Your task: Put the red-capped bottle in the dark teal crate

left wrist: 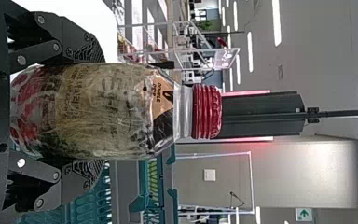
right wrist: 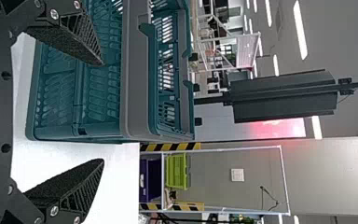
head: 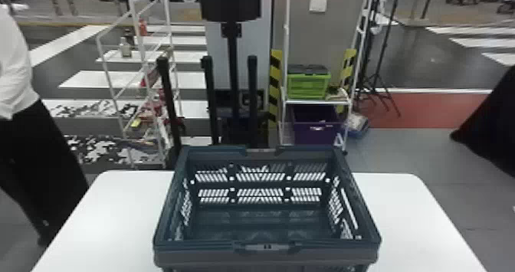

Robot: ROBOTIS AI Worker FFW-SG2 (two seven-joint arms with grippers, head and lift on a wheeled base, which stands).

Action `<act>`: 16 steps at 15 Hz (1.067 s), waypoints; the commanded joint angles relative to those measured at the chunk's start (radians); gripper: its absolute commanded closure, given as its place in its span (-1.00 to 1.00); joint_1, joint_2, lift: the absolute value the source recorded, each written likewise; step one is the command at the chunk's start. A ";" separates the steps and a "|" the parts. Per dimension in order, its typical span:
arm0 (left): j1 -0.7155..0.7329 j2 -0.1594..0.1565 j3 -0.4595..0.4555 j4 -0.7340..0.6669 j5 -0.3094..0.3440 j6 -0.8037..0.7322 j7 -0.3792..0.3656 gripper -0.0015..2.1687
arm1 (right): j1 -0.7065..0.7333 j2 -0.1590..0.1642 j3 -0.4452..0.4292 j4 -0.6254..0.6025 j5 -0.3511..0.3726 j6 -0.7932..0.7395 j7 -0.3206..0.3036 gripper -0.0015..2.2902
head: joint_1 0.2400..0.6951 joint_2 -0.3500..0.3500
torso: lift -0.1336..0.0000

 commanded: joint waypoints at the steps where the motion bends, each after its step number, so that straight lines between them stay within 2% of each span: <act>1: 0.000 0.000 0.000 -0.003 0.001 0.007 0.000 0.71 | 0.001 0.000 0.000 0.000 0.000 0.000 0.001 -0.87 | 0.14 0.00 | 1.00; 9: 0.000 0.000 0.000 -0.013 0.000 0.010 0.000 0.71 | 0.001 0.000 0.000 0.006 0.000 0.000 -0.001 -0.87 | 0.14 0.00 | 1.00; 11: 0.005 0.009 0.015 -0.073 0.000 0.074 -0.002 0.71 | 0.001 0.000 0.000 0.008 0.000 0.000 0.001 -0.87 | 0.14 0.00 | 1.00; 14: -0.006 0.032 0.080 -0.239 0.004 0.265 -0.014 0.71 | 0.001 0.000 -0.003 0.009 -0.005 0.000 0.001 -0.87 | 0.14 0.00 | 1.00; 16: -0.055 0.029 0.135 -0.388 0.015 0.492 -0.069 0.71 | 0.001 0.000 -0.006 0.011 -0.008 0.000 0.001 -0.87 | 0.14 0.00 | 1.00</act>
